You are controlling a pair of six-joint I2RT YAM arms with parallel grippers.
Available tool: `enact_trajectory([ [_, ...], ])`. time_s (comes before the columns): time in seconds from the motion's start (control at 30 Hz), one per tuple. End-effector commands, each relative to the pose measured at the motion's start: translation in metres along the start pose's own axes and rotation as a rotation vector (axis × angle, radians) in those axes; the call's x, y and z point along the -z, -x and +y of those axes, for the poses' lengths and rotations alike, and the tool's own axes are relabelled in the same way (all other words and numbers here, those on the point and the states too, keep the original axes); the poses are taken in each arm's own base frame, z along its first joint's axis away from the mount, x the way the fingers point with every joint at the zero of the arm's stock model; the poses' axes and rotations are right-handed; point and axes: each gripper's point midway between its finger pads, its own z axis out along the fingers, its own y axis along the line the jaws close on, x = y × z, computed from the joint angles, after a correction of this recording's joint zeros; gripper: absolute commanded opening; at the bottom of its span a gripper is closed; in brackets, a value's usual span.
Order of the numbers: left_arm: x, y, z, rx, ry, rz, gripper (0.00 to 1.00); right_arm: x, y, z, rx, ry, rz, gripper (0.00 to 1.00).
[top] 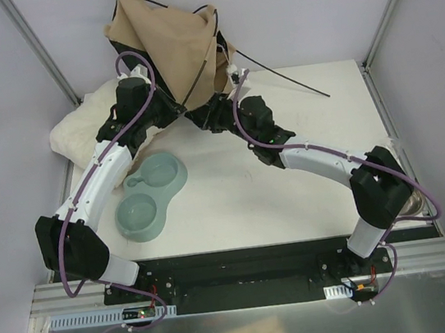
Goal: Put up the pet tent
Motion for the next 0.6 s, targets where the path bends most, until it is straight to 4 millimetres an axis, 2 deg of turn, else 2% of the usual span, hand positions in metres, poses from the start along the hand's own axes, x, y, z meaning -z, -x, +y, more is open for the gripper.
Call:
enact_trajectory([
  [0.0,0.003,0.015,0.006,-0.021,0.007,-0.050,0.00,0.017,0.044,0.056,0.008,0.175,-0.111,0.46],
  [0.13,0.004,0.014,0.006,-0.030,0.004,-0.045,0.00,0.023,0.049,0.066,0.016,0.223,-0.134,0.46],
  [0.27,0.004,0.011,0.006,-0.037,0.001,-0.033,0.00,0.016,0.055,0.070,0.014,0.216,-0.131,0.50],
  [0.57,0.008,0.008,0.006,-0.051,-0.008,-0.027,0.00,-0.008,0.046,0.055,-0.019,0.140,-0.059,0.46],
])
